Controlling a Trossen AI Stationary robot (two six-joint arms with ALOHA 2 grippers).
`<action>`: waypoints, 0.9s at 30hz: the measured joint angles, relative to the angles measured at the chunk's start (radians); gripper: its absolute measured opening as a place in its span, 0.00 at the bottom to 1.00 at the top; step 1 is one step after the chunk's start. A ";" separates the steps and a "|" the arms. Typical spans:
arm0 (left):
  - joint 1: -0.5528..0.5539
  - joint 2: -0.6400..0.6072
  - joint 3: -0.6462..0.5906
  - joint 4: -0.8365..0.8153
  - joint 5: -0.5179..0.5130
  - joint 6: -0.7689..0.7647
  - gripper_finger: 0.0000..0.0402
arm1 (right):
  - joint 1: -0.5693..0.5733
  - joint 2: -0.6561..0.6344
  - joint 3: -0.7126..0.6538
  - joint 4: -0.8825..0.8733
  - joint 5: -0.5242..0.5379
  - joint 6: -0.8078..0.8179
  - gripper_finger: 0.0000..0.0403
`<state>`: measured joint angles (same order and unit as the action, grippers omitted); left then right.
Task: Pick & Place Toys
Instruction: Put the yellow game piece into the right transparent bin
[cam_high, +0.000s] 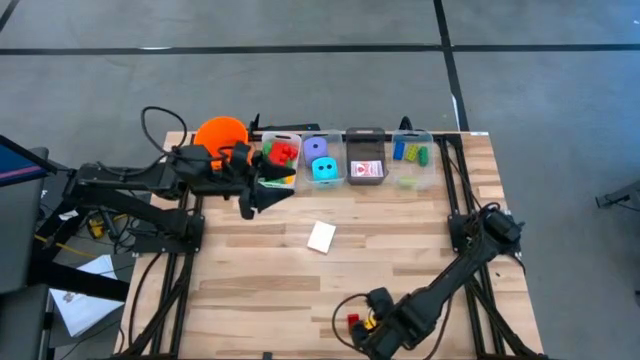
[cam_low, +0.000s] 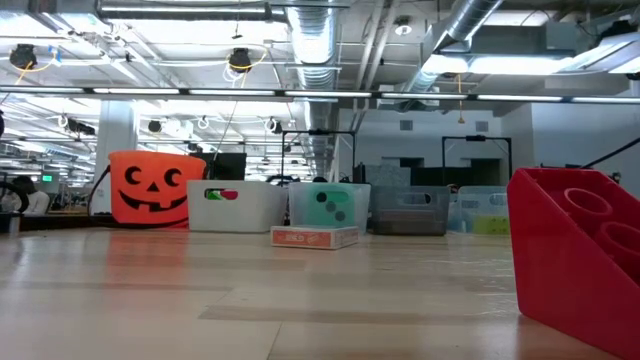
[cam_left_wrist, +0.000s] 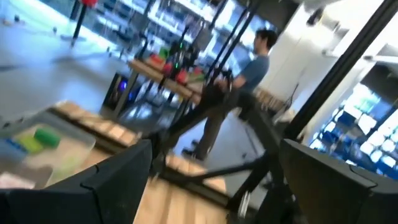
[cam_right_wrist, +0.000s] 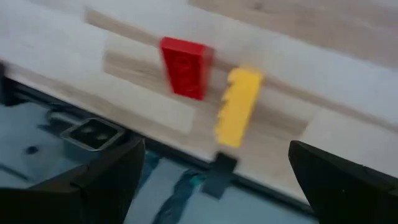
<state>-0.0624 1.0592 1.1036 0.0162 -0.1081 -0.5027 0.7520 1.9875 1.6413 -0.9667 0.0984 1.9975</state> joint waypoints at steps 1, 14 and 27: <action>0.000 0.000 0.000 -0.022 0.006 0.000 0.85 | -0.003 -0.002 0.000 0.012 -0.004 0.017 0.96; 0.000 0.006 0.000 -0.381 0.011 0.001 0.85 | -0.014 0.046 0.001 0.038 -0.149 0.118 0.96; 0.000 0.006 0.000 -0.402 0.011 0.001 0.85 | -0.016 0.113 -0.001 -0.009 -0.158 0.096 0.96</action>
<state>-0.0624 1.0653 1.1033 -0.3859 -0.0971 -0.5022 0.7357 2.1010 1.6408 -0.9755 -0.0592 2.0937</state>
